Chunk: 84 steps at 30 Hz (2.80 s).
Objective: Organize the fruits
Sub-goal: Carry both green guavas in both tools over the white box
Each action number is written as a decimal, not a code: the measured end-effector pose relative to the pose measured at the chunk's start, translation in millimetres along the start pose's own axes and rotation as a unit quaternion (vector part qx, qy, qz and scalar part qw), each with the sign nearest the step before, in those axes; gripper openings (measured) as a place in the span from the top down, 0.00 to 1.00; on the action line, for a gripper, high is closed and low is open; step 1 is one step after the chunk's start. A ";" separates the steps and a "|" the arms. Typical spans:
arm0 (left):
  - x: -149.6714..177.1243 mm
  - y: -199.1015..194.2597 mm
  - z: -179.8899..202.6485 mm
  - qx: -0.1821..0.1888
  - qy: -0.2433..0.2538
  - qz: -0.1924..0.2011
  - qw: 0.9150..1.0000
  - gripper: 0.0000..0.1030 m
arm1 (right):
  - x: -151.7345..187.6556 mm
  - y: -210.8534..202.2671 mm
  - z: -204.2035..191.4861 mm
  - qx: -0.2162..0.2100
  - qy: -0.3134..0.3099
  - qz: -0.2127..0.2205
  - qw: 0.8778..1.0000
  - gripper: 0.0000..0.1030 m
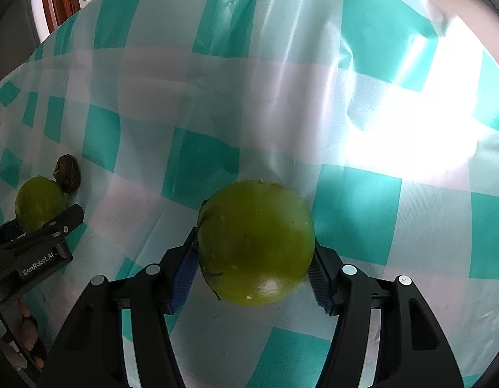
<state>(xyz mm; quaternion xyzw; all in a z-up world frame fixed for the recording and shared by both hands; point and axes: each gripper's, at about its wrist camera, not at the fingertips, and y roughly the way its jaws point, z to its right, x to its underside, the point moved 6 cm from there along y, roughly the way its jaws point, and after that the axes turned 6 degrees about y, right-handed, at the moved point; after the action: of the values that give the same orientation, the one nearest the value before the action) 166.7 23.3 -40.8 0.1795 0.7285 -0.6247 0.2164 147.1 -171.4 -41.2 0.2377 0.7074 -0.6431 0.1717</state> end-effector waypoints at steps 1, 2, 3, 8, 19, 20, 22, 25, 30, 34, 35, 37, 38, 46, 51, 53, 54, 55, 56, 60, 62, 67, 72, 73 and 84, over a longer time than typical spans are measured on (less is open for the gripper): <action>0.9 -0.7 0.3 0.002 0.004 0.001 1.000 0.19 | 0.5 -0.1 0.5 0.001 0.000 0.000 1.000 0.42; 0.1 -0.7 0.3 0.003 0.005 0.003 1.000 0.21 | 2.8 -1.4 2.6 0.002 0.001 0.000 1.000 0.42; -1.0 -1.1 1.0 0.004 0.007 0.006 1.000 0.28 | 3.2 -1.4 3.3 0.003 0.002 0.000 1.000 0.42; -3.5 -4.6 9.6 0.010 0.013 0.009 1.000 0.39 | 3.6 -2.0 -2.3 0.009 -0.012 -0.002 1.000 0.42; -2.3 -13.4 12.6 0.042 0.008 -0.003 0.999 0.39 | 14.9 -9.1 -6.3 0.005 -0.028 -0.025 0.999 0.43; 1.1 -16.7 12.7 0.049 0.005 -0.007 0.999 0.39 | 20.0 -12.9 -7.0 0.004 -0.029 -0.028 0.999 0.43; 8.2 -22.0 13.1 0.052 0.006 -0.014 0.999 0.39 | 32.4 -21.1 -6.4 -0.001 -0.023 -0.034 0.999 0.43; 24.2 -32.9 13.5 0.055 0.010 -0.023 0.998 0.39 | 53.7 -36.4 -5.3 -0.011 -0.008 -0.045 0.999 0.43; 57.0 -60.7 18.1 0.057 0.024 -0.032 0.998 0.39 | 93.2 -71.6 -7.1 -0.029 -0.011 -0.055 0.998 0.43; 87.2 -87.3 27.0 0.061 0.039 -0.037 0.997 0.39 | 123.8 -100.0 -5.0 -0.043 -0.018 -0.064 0.997 0.43; 92.9 -93.9 37.4 0.061 0.044 -0.038 0.996 0.39 | 134.0 -108.7 -3.3 -0.045 -0.021 -0.067 0.997 0.43; 117.2 -105.9 54.2 0.066 0.056 -0.041 0.995 0.39 | 150.1 -121.6 1.6 -0.047 -0.023 -0.073 0.996 0.43; 125.8 -114.5 52.6 0.069 0.061 -0.043 0.995 0.39 | 157.6 -128.3 6.4 -0.049 -0.023 -0.076 0.996 0.43; 226.8 -164.4 54.6 0.098 0.115 -0.060 0.987 0.39 | 226.0 -176.0 23.0 -0.050 -0.063 -0.107 0.991 0.43; 268.9 -188.6 62.3 0.110 0.145 -0.070 0.981 0.39 | 256.9 -207.2 33.2 -0.051 -0.098 -0.104 0.988 0.43; 277.2 -198.7 67.5 0.116 0.165 -0.068 0.977 0.39 | 262.9 -218.9 37.1 -0.052 -0.106 -0.099 0.988 0.43; 280.6 -203.4 69.5 0.120 0.173 -0.067 0.975 0.39 | 263.4 -222.2 38.6 -0.053 -0.108 -0.097 0.988 0.43; 283.8 -209.2 72.1 0.126 0.180 -0.068 0.973 0.39 | 266.1 -228.2 41.7 -0.055 -0.108 -0.095 0.988 0.43; 285.6 -213.8 73.8 0.131 0.184 -0.067 0.972 0.39 | 266.4 -230.3 43.2 -0.056 -0.107 -0.095 0.988 0.43; 287.6 -234.5 79.9 0.137 0.204 -0.049 0.968 0.39 | 269.5 -244.6 55.0 -0.060 -0.091 -0.087 0.990 0.43; 287.3 -244.9 82.5 0.137 0.210 -0.039 0.967 0.39 | 270.0 -250.9 58.9 -0.062 -0.083 -0.082 0.991 0.43; 289.8 -268.0 86.8 0.139 0.224 -0.019 0.964 0.39 | 272.1 -269.6 64.8 -0.070 -0.065 -0.067 0.993 0.43; 283.9 -286.1 83.5 0.142 0.228 0.006 0.963 0.39 | 273.4 -277.2 61.4 -0.079 -0.054 -0.066 0.993 0.43; 281.5 -290.5 80.6 0.143 0.225 0.014 0.964 0.39 | 272.7 -278.3 60.2 -0.081 -0.053 -0.065 0.993 0.43; 254.4 -313.8 -2.8 0.118 0.165 0.079 0.976 0.39 | 241.0 -265.4 -11.8 -0.136 -0.043 -0.075 0.987 0.43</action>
<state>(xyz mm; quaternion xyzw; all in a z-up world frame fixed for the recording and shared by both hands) -214.7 -24.9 83.5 0.3617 0.6587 -0.6490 0.1189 -199.6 -147.8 47.7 0.1302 0.7961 -0.5617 0.1840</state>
